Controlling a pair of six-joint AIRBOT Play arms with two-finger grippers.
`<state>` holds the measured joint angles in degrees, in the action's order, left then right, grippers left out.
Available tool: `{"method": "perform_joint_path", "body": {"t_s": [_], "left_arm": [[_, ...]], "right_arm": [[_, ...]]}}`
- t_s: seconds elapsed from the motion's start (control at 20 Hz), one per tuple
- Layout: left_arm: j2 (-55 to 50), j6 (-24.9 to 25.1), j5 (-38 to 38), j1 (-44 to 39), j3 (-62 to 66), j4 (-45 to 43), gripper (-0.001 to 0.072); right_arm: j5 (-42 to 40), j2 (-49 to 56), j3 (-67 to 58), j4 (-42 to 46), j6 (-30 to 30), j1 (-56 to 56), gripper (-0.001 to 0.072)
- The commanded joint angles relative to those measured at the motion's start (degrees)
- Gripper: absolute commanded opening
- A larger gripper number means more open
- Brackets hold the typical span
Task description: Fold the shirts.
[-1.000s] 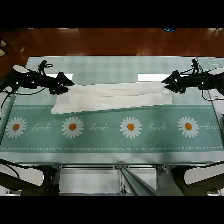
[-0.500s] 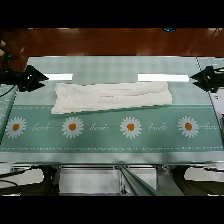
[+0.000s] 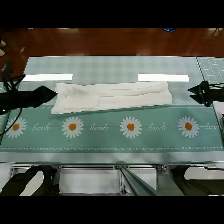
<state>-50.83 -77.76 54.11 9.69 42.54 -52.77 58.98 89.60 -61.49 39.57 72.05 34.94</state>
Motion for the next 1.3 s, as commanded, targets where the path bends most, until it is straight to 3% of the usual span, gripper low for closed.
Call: {"method": "perform_joint_path", "body": {"t_s": [0.0,0.35,0.4,0.45,0.5,0.6,0.65,0.7,0.85,1.05,1.25], "left_arm": [[-0.04,-0.85,-2.54,-4.83,-3.26,-0.35,0.0509],[-2.58,-2.49,-2.71,-6.27,-3.23,0.26,0.0509],[-2.58,-2.47,-2.73,-6.27,-3.23,0.26,0.0509],[-2.58,-2.47,-2.73,-6.27,-3.21,0.26,0.0509],[-2.58,-2.47,-2.71,-6.27,-3.17,0.28,0.0508],[-2.58,-2.47,-2.60,-6.27,-3.17,0.33,0.0501],[-2.58,-2.40,-2.49,-6.27,-3.17,0.74,0.0331],[-2.58,-1.99,-2.47,-6.62,-3.17,1.20,0.0023],[-3.10,0.59,-5.77,-11.21,-2.16,2.64,0.0019],[-11.91,-3.98,-18.53,-25.05,4.52,5.01,0.0019],[-32.96,-4.61,-12.55,-39.28,24.13,4.94,0.0018]], "right_arm": [[1.75,6.10,-1.64,-3.69,-2.27,-4.11,0.0416],[3.63,14.16,-7.45,-3.72,-0.57,-15.78,0.0415],[3.32,14.64,-8.28,-3.80,-0.31,-17.20,0.0386],[2.47,14.58,-8.96,-3.78,-0.31,-18.40,0.0254],[2.97,14.43,-10.29,-3.89,-0.46,-19.34,0.0026],[6.23,12.96,-13.35,-3.02,-0.48,-19.80,0.0023],[8.15,11.61,-14.47,-2.10,-0.09,-19.21,0.0022],[10.01,9.38,-14.86,-0.87,-0.07,-18.34,0.0022],[14.47,-0.31,-14.40,9.46,0.52,-17.38,0.0022],[15.43,-18.14,-8.68,15.06,1.22,-17.42,0.0022],[15.82,-35.91,-0.20,14.43,3.52,-17.42,0.0022]]}}
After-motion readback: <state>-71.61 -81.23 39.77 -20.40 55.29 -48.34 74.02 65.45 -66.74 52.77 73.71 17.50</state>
